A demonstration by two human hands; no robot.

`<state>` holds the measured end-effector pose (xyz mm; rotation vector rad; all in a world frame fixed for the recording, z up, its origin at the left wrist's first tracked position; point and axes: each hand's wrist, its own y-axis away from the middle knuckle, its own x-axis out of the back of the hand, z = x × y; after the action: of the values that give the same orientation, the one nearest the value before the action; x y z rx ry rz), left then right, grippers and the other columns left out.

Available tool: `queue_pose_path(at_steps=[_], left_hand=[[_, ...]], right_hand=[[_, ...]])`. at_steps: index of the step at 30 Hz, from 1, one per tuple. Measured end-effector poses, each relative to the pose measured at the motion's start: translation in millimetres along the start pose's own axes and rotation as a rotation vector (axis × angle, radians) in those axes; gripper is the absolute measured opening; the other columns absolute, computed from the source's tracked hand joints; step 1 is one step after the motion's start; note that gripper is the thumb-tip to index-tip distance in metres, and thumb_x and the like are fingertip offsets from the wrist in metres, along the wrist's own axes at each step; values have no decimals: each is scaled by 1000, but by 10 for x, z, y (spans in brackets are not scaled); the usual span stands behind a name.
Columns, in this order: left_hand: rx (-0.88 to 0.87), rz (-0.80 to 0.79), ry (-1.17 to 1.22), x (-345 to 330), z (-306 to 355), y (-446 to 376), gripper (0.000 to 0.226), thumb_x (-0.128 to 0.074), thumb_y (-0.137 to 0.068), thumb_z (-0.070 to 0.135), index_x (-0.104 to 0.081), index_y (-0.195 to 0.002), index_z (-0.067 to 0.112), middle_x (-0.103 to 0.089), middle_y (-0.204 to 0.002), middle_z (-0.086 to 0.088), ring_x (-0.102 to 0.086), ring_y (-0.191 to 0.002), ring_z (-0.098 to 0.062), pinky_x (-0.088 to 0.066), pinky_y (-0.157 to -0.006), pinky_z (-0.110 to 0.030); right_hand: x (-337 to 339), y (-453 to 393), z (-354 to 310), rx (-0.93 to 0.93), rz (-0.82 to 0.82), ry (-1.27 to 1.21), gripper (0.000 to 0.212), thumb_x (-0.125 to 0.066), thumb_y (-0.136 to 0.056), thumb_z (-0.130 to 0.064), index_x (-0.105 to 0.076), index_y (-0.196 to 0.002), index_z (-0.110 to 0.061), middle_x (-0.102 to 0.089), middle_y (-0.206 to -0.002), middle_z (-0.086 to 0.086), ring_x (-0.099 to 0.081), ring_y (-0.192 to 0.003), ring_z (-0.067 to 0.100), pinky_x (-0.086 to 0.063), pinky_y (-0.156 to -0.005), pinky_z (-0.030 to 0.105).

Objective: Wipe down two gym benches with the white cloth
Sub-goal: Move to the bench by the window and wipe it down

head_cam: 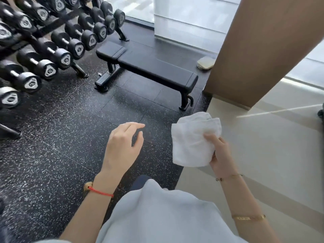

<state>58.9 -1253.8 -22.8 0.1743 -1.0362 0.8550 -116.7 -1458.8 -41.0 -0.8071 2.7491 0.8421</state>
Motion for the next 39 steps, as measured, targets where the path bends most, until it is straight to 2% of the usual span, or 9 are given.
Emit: queue_pose_path(at_steps=[2, 7, 9, 18, 25, 30, 35, 37, 39], left_hand=[[12, 1, -2, -79, -95, -351, 21, -60, -94, 15, -68, -113, 16, -68, -113, 3, -62, -108, -18, -47, -99, -42], [20, -17, -4, -322, -407, -1343, 22, -59, -94, 16, -68, -113, 16, -68, -113, 3, -62, -107, -18, -47, -100, -42], [11, -25, 1, -390, -549, -1794, 22, -59, -94, 15, -68, -114, 15, -68, -114, 2, -61, -108, -18, -46, -101, -42], [-134, -35, 25, -432, -1229, -4029, 21, -60, -93, 12, -69, -112, 14, -69, -111, 2, -63, -105, -18, -48, -99, -42], [-234, -103, 38, -756, -1443, -5303, 19, -61, -92, 10, -69, -109, 13, -70, -109, 1, -63, -104, -20, -48, -96, -42], [-271, -156, 46, -1212, -1507, -6054, 20, -61, -92, 10, -69, -110, 13, -70, -110, 2, -63, -104, -18, -48, -96, -40], [-257, -150, 44, -1882, -1472, -6821, 18, -60, -92, 9, -70, -107, 13, -70, -107, 0, -64, -103, -20, -48, -95, -38], [-219, -147, 44, -2183, -1446, -7101, 18, -59, -93, 9, -70, -107, 13, -70, -106, 0, -63, -103, -20, -47, -96, -35], [-213, -138, 32, -2417, -1460, -7283, 19, -58, -93, 9, -70, -108, 13, -70, -107, 1, -63, -103, -19, -45, -96, -32]], right_hand=[[-188, -370, -116, -8, -18, 3, 20, -59, -92, -13, -68, -109, -9, -76, -102, 6, -73, -92, 19, -59, -66, 29], [-668, -1313, -338, -35, -3, 16, 21, -60, -91, -14, -67, -111, -11, -76, -103, 5, -73, -94, 20, -61, -76, 35], [-872, -1694, -439, -27, 4, 3, 21, -60, -92, -13, -68, -111, -12, -76, -105, 4, -73, -95, 19, -61, -73, 33], [-1960, -3274, -1086, 0, 85, -86, 21, -59, -92, -15, -69, -111, -13, -74, -110, 4, -71, -101, 21, -58, -80, 35], [-2312, -4177, -1393, -34, 224, -181, 30, -61, -91, -15, -66, -118, -4, -73, -112, 12, -71, -97, 24, -59, -70, 31], [-2312, -4898, -1575, -64, 295, -196, 30, -63, -90, -15, -66, -115, 0, -76, -100, 9, -73, -85, 18, -58, -61, 27], [-2207, -5802, -1866, -105, 289, -191, 31, -60, -92, -14, -64, -120, -2, -72, -114, 14, -70, -101, 24, -61, -77, 33], [-2153, -6212, -1974, -134, 310, -186, 32, -59, -93, -11, -62, -123, -1, -69, -119, 16, -66, -108, 28, -56, -89, 39], [-2116, -6533, -2034, -144, 315, -186, 33, -58, -94, -9, -60, -125, 0, -68, -121, 16, -65, -109, 28, -54, -92, 39]])
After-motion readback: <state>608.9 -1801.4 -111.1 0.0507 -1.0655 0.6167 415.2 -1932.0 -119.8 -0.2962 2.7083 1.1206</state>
